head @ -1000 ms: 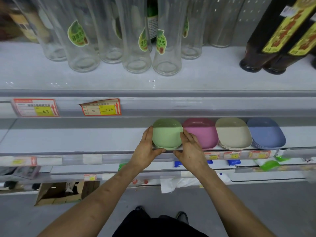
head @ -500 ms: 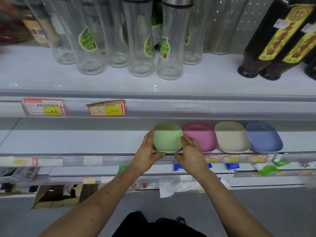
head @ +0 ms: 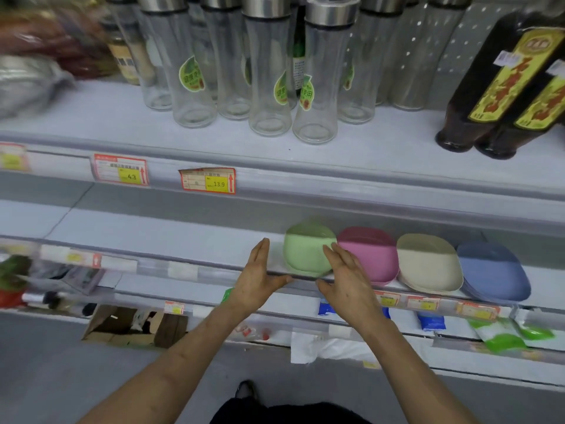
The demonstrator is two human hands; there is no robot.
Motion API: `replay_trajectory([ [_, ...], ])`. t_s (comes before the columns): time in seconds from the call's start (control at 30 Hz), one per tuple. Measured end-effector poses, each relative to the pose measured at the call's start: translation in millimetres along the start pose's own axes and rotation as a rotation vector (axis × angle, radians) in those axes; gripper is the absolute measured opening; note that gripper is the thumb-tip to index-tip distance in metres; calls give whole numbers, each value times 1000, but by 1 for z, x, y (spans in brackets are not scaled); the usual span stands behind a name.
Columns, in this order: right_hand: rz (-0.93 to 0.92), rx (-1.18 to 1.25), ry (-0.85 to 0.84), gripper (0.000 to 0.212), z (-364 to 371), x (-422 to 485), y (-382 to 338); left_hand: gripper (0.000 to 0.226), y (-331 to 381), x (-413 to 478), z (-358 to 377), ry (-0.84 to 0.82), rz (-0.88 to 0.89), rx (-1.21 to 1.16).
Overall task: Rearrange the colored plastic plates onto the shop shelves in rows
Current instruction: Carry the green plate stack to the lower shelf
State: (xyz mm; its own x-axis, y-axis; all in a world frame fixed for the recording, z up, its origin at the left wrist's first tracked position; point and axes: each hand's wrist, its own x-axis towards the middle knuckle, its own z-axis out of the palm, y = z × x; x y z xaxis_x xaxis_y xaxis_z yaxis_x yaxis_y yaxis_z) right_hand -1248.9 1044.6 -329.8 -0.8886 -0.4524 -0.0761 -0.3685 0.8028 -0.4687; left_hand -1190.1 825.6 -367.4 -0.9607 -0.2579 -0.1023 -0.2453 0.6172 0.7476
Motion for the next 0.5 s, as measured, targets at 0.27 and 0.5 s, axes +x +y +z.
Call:
replay_trajectory([
  [0.27,-331,88,-134,64,-23,-3,-20,87,24,-81,-12,311,-134,-35],
  [0.5,-706,235,-307,55,-6,-44,-121,79,43,-211,-40,636,-288,-86],
])
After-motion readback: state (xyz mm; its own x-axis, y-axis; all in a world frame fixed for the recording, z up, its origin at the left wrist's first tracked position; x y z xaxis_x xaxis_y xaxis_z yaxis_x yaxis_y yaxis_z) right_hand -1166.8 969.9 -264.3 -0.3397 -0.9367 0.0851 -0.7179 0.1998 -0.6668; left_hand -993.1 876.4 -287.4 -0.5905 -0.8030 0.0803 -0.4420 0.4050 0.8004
